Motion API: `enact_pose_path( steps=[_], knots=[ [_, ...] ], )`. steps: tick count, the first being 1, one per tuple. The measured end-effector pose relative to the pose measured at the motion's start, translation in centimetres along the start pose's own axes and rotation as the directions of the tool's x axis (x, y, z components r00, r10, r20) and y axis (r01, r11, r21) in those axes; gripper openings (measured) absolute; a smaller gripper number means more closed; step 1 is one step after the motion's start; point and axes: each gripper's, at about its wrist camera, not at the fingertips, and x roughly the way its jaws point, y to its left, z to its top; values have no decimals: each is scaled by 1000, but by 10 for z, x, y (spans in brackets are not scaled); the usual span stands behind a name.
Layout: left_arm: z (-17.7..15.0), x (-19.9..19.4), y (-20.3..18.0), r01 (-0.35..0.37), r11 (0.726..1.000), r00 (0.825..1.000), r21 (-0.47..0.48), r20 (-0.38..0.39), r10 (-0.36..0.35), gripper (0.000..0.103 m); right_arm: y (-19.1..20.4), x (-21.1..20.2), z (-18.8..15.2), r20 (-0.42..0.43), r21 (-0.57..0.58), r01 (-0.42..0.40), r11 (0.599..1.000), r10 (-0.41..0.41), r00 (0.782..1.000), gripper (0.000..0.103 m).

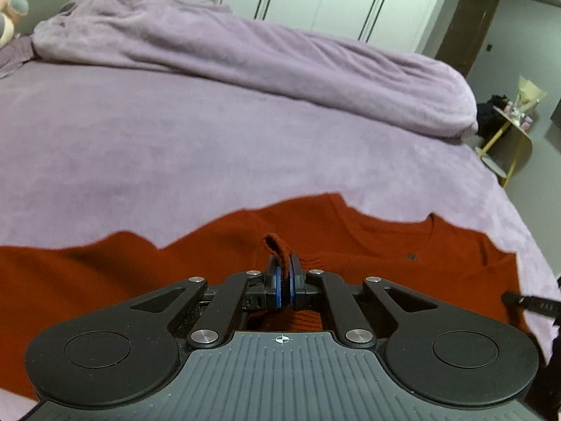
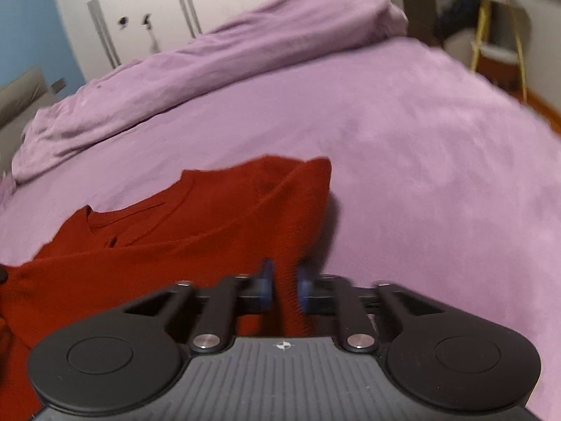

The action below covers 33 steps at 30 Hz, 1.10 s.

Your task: Fold small clothes

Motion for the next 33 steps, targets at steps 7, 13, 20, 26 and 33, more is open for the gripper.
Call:
enact_pose_path(
  steps=[7,13,20,26,33],
  knots=[
    [-8,15,-16,-10,999,1000,46,7,10,6,7,11,3,48,-93,237,967,-234,971,8],
    [-17,16,-14,-132,989,990,70,-35,135,22,17,-29,-9,163,-105,165,981,-147,976,11],
    [-36,-12,-21,-16,1000,1000,22,-14,16,32,51,-28,-51,21,-251,-11,968,17,1000,11],
    [-52,12,-31,-76,992,995,100,-61,82,31,38,-22,-54,64,-247,102,964,-89,994,11],
    [-49,0,-17,-57,998,996,40,-63,59,65,54,-28,-56,55,-314,169,934,-160,986,17]
  ],
)
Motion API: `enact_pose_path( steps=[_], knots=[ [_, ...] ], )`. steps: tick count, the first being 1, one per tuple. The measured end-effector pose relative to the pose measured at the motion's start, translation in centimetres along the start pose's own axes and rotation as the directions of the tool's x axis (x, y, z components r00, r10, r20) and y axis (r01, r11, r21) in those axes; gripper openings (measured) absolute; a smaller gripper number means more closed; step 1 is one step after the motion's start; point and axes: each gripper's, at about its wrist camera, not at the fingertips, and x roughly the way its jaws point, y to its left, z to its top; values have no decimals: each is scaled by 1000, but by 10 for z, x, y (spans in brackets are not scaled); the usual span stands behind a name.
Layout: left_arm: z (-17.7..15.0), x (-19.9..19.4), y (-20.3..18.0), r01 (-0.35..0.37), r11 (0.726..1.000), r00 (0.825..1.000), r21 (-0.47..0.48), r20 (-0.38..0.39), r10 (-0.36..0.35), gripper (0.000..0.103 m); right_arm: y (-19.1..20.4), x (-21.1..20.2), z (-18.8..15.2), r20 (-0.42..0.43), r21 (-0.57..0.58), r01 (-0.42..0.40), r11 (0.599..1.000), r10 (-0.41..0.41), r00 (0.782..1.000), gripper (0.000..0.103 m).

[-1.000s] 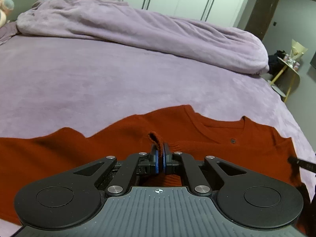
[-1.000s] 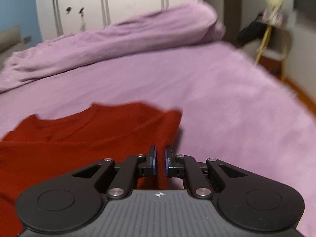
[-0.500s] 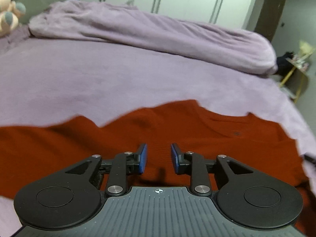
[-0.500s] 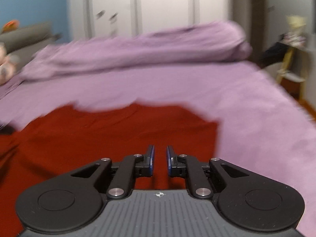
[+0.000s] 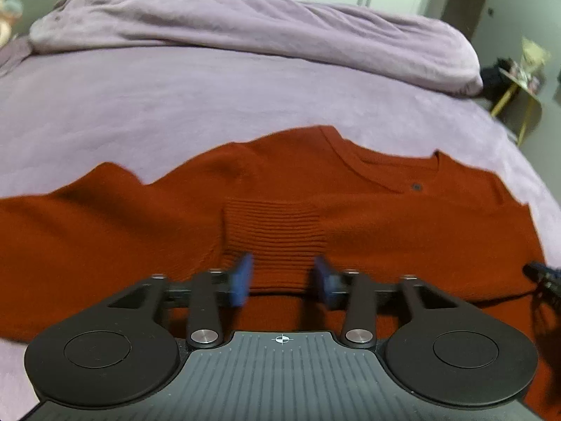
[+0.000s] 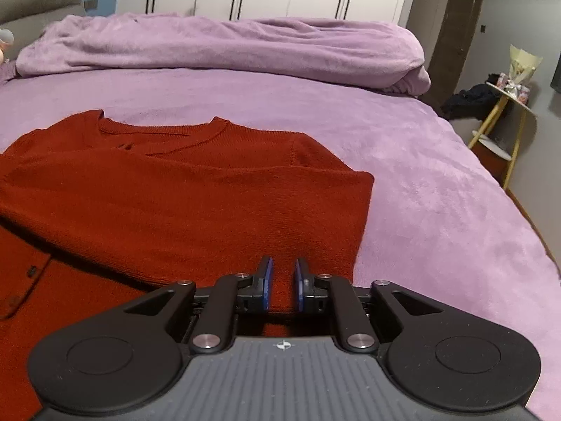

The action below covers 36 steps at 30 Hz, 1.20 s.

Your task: Fold small clothes

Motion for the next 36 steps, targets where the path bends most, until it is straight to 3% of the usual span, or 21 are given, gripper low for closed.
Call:
enact_pose_path(
  steps=[1,2,4,5,8,10,12,14,16,19,21,24,25,27,29,33,34,36],
  knots=[
    [0,-8,8,-17,999,1000,-35,8,17,78,1,-8,2,-2,22,-10,1000,10,1000,29],
    [-3,-18,18,-22,998,999,-67,22,24,80,0,-19,3,13,55,-48,997,48,999,45],
    [-13,-44,49,1,991,997,-136,71,9,82,-1,-47,-3,65,120,-144,982,137,988,58],
    [-20,-56,67,-3,984,996,-176,85,18,83,1,-56,-7,74,138,-174,975,165,983,60],
    [-44,-91,135,-99,940,985,-326,99,138,83,8,-77,-23,63,199,-251,947,243,968,62],
    [-60,-108,186,-184,877,969,-444,68,238,81,15,-84,-33,44,234,-278,931,276,960,62],
    [-73,-121,231,-213,794,955,-569,49,292,77,23,-89,-39,35,249,-285,926,285,958,62],
    [-84,-132,271,-184,713,947,-677,73,314,74,30,-91,-41,18,256,-289,922,295,955,62],
    [-89,-135,301,-143,650,943,-746,96,319,69,36,-92,-41,3,265,-302,916,312,950,62],
    [-93,-131,337,-57,543,942,-838,136,308,52,41,-93,-37,-3,258,-306,916,317,948,61],
    [-93,-126,352,-7,493,940,-870,162,300,39,43,-95,-34,0,250,-297,922,307,952,61],
    [-93,-115,367,24,455,948,-890,164,273,8,42,-97,-31,14,258,-304,917,311,950,57],
    [-93,-112,369,20,445,950,-895,156,270,9,42,-97,-31,21,260,-310,915,315,949,55],
    [-88,-109,367,24,452,948,-892,164,273,9,43,-98,-30,29,254,-308,917,311,950,52],
    [-83,-119,355,7,518,940,-855,183,289,8,42,-99,-30,34,252,-306,918,308,951,51],
    [-39,-136,294,12,750,928,-662,286,238,8,34,-100,-30,51,269,-307,913,305,951,49],
    [-24,-139,266,24,817,925,-576,322,200,8,32,-102,-30,59,276,-307,911,303,951,48],
    [2,-143,203,76,916,920,-395,382,88,8,26,-105,-30,76,288,-308,907,299,951,48]
  ],
)
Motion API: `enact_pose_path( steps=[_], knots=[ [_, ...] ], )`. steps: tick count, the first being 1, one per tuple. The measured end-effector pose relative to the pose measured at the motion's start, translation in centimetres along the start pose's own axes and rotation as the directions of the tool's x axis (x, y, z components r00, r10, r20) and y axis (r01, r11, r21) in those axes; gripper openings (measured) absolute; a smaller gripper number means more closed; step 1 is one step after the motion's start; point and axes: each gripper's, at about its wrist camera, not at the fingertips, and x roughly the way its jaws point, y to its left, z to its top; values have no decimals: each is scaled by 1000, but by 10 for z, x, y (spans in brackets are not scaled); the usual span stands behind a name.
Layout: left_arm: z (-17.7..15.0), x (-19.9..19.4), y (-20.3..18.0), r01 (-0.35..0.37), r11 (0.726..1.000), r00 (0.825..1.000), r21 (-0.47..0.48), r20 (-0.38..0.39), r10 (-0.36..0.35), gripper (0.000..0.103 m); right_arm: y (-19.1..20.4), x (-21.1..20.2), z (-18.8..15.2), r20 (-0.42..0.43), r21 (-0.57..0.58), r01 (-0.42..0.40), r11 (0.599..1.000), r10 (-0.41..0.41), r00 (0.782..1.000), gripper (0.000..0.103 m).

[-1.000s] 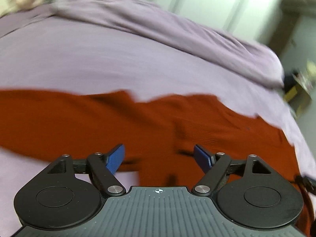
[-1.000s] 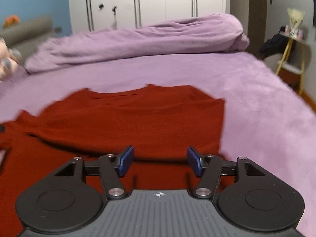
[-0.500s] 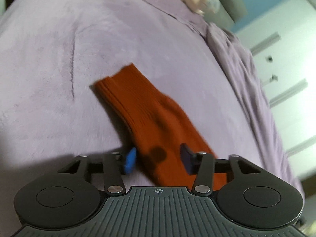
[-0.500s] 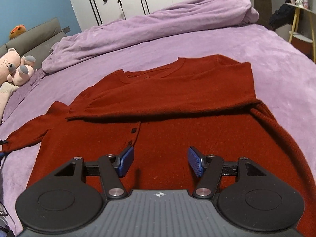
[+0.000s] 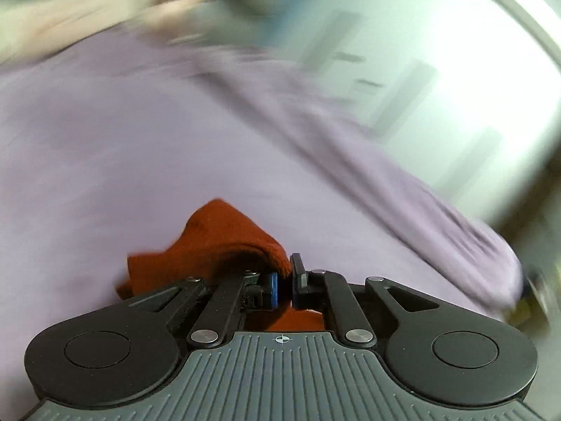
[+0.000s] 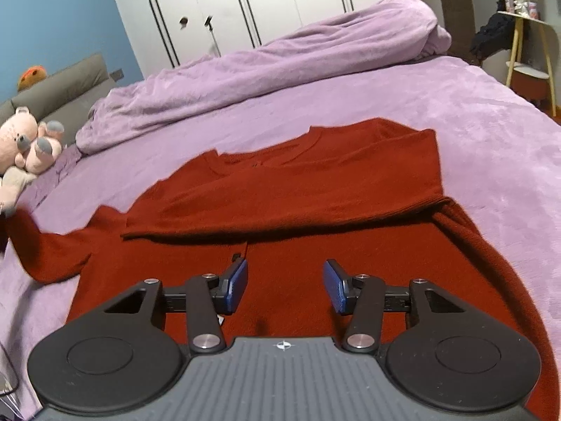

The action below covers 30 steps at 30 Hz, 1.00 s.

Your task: Fold small clothes

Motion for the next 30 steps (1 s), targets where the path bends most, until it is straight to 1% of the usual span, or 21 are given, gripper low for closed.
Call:
enact_pose_path(
  steps=[1,2,3,4,5,6,7,9,12,13,15,16,18,19,20,24,25,26,28,29,30],
  knots=[
    [-4,0,-32,68,995,998,66,-7,-68,9,-1,-2,1,10,5,1,1000,-1,1000,48],
    [-13,1,-69,151,979,989,136,-22,-149,9,-4,-5,2,19,12,0,1000,0,1000,48],
    [-23,2,-97,214,959,977,188,-45,-209,10,-6,-6,3,26,22,-2,1000,1,1000,48],
    [-38,5,-129,283,929,959,240,-83,-270,17,-8,-7,3,31,32,-4,999,3,1000,48],
    [-57,10,-154,344,901,939,266,-122,-322,26,-11,-7,4,30,43,-9,999,8,1000,48],
    [-75,17,-170,384,880,922,279,-169,-349,51,-13,-7,6,27,55,-12,998,11,1000,48],
    [-98,27,-184,401,870,910,286,-235,-343,57,-14,-6,7,26,66,-20,998,18,1000,48],
    [-137,42,-192,374,885,900,277,-337,-275,51,-17,-4,13,25,64,-51,997,49,998,48],
    [-161,51,-171,283,931,901,233,-396,-175,51,-17,10,24,-3,51,-103,993,103,995,48],
    [-163,49,-162,244,942,908,232,-396,-138,51,-18,19,28,-17,59,-124,991,126,992,48],
    [-156,48,-146,169,952,929,255,-365,-67,55,-17,43,38,-53,96,-171,981,176,983,50],
    [-153,46,-140,141,955,933,262,-357,-40,56,-17,56,44,-65,126,-183,975,192,979,50],
    [-147,45,-131,105,963,934,249,-356,-9,57,-16,82,54,-78,183,-207,961,224,971,54],
    [-143,49,-124,89,968,933,234,-361,2,57,-14,94,58,-93,202,-197,959,219,971,55],
    [-140,49,-119,72,972,932,223,-362,14,57,-13,109,62,-118,223,-179,958,209,971,55],
    [-136,55,-111,29,976,931,215,-362,52,57,-7,141,65,-175,275,-185,943,239,955,53],
    [-136,54,-110,23,976,929,217,-365,59,57,-2,144,65,-182,264,-188,946,240,954,41],
    [-137,56,-110,20,975,929,220,-366,64,57,3,147,66,-188,243,-191,951,240,953,23],
    [-134,53,-108,9,973,930,231,-359,77,57,10,145,68,-184,193,-196,961,232,955,5],
    [-134,54,-109,0,972,930,235,-356,86,57,14,139,72,-157,149,-183,972,206,966,5],
    [-133,55,-110,-11,972,931,235,-353,96,57,16,129,77,-100,102,-162,981,172,980,5]
  ],
)
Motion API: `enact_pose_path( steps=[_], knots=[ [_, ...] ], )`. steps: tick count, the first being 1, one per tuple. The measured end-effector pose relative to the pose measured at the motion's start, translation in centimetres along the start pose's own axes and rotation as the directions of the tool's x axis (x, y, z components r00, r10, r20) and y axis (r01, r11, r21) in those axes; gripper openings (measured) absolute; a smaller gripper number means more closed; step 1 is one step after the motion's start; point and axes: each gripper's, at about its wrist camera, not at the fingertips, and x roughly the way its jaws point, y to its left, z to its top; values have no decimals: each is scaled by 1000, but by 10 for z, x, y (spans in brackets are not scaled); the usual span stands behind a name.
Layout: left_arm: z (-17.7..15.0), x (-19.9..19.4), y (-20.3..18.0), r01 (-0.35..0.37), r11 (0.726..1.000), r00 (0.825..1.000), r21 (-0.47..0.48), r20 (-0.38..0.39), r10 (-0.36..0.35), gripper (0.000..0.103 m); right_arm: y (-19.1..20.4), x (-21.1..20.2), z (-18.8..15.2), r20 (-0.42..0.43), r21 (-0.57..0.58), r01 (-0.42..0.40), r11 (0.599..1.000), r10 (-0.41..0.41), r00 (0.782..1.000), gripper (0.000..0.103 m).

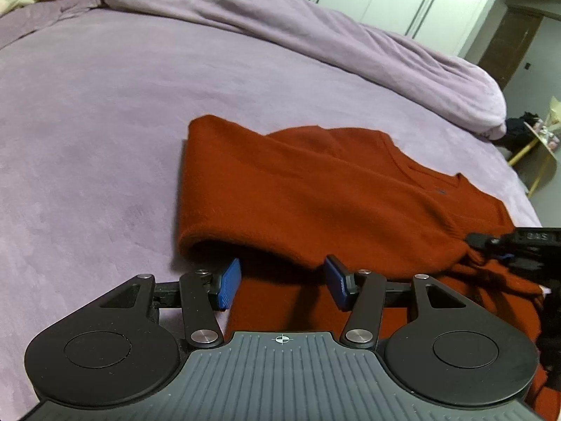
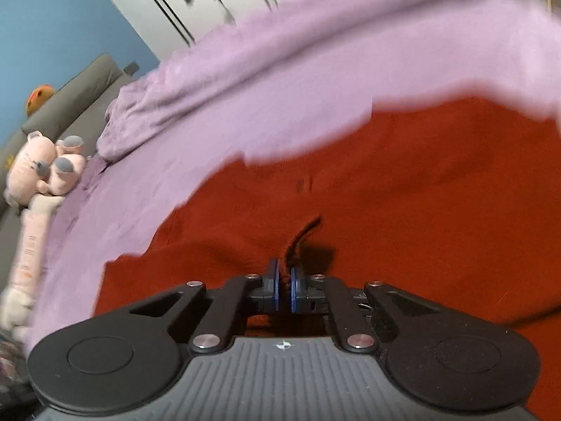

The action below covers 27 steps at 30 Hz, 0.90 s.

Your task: Fold small clothes

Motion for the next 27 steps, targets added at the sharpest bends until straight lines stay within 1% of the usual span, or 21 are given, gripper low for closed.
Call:
enact_pose_path(
  steps=[1,2,3,4,5,7,8,9,10,11,12,14,15,16,17,21,22,24,25,26,27],
  knots=[
    [1,0,0,-4,1000,1000,-6,3,4,57,2,-13,4,72,-32,32,999,-30,997,4],
    [3,-2,0,-5,1000,1000,-9,9,5,57,3,-25,6,131,-55,84,995,-76,988,4],
    [5,-3,0,-6,1000,1000,-10,12,6,57,2,-35,8,187,-78,157,985,-140,972,5],
    [6,-3,-1,-1,1000,1000,-7,13,1,56,-2,-42,9,223,-89,215,972,-191,956,5],
    [7,-4,-3,12,1000,1000,-4,11,-12,56,-9,-45,9,233,-93,262,960,-235,944,5],
    [8,-1,-7,8,1000,1000,9,13,-8,57,-29,-42,9,193,-83,318,944,-298,935,5],
    [8,1,-11,2,1000,1000,24,11,-3,57,-41,-38,8,162,-74,325,943,-310,937,5],
    [8,3,-14,-1,999,1000,35,6,1,56,-52,-34,7,119,-60,311,949,-303,946,6],
    [9,5,-17,0,999,1000,38,1,0,56,-63,-32,5,85,-30,292,956,-289,954,9],
    [10,6,-19,5,999,1000,37,-1,-5,56,-73,-33,3,60,12,269,963,-269,961,12],
    [10,6,-21,10,999,1000,38,2,-10,56,-79,-34,1,49,40,261,964,-263,964,13],
    [12,5,-24,7,999,1000,46,7,-8,56,-89,-36,-3,37,91,220,971,-224,974,28],
    [12,6,-25,7,999,1000,51,7,-8,56,-92,-37,-4,40,109,192,975,-197,980,30],
    [13,6,-26,6,998,1000,55,5,-6,56,-91,-35,-4,43,112,178,978,-184,982,34],
    [14,7,-28,1,998,1000,57,2,-1,56,-89,-33,-3,43,104,176,979,-181,982,36],
    [15,5,-33,-2,998,1000,65,-4,2,56,-79,-20,3,9,57,189,980,-190,982,40],
    [15,3,-35,3,997,1000,72,-3,-2,56,-77,-20,4,6,45,182,982,-183,983,40],
    [16,0,-40,6,996,1000,91,1,-6,56,-73,-17,5,-4,15,182,983,-182,983,27],
    [17,-1,-43,2,995,1000,102,3,-2,56,-70,-15,6,-12,-1,185,983,-185,983,12],
    [17,-1,-46,-4,994,1000,112,5,3,56,-69,-14,7,-13,-13,185,983,-185,983,6],
    [18,-2,-48,-9,993,1000,120,10,7,56,-67,-18,7,2,-24,187,982,-187,982,5]
  ],
)
